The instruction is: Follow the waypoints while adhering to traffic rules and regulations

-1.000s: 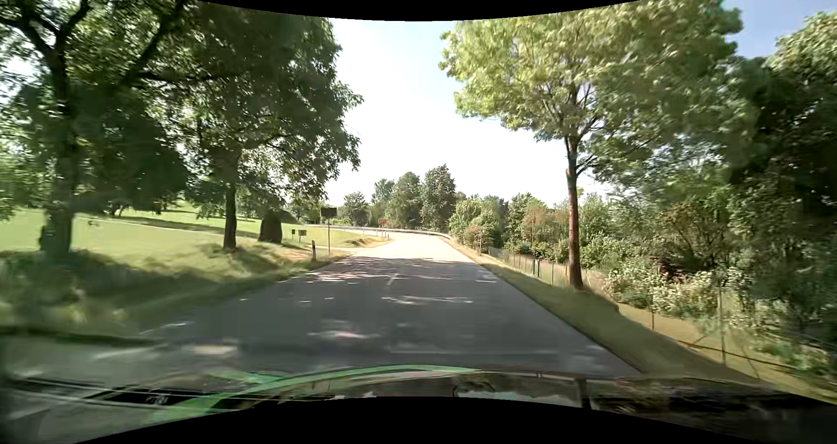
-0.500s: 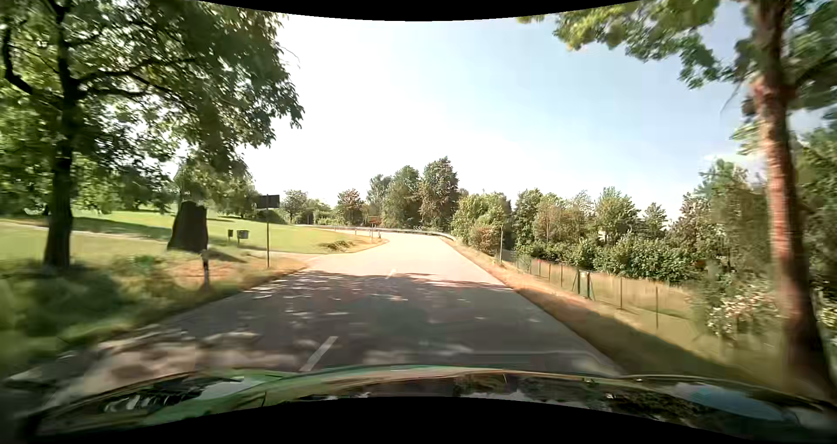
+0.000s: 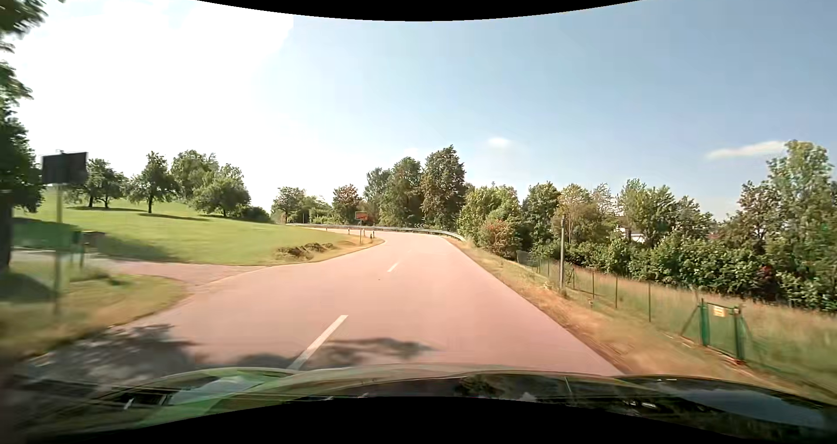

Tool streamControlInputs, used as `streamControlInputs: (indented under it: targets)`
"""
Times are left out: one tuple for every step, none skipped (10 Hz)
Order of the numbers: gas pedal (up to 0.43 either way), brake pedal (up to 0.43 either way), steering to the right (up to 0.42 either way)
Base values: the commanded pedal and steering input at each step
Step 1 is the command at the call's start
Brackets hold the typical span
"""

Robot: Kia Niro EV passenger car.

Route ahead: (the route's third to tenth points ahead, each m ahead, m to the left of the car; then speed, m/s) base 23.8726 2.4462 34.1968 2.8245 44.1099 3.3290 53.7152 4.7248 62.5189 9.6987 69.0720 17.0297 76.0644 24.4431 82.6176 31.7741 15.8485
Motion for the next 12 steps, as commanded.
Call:
streamControlInputs:
  targets:
    - [0.079,0.0,-0.008]
    - [0.039,0.0,-0.009]
    - [0.039,0.0,-0.008]
    - [0.028,0.0,-0.009]
    - [0.008,0.0,-0.008]
    - [0.0,0.0,-0.007]
    - [0.0,0.0,-0.007]
    - [0.0,0.0,-0.007]
    - [0.0,0.0,-0.007]
    - [0.0,0.0,-0.007]
    - [0.0,0.0,-0.007]
    - [0.0,0.0,-0.007]
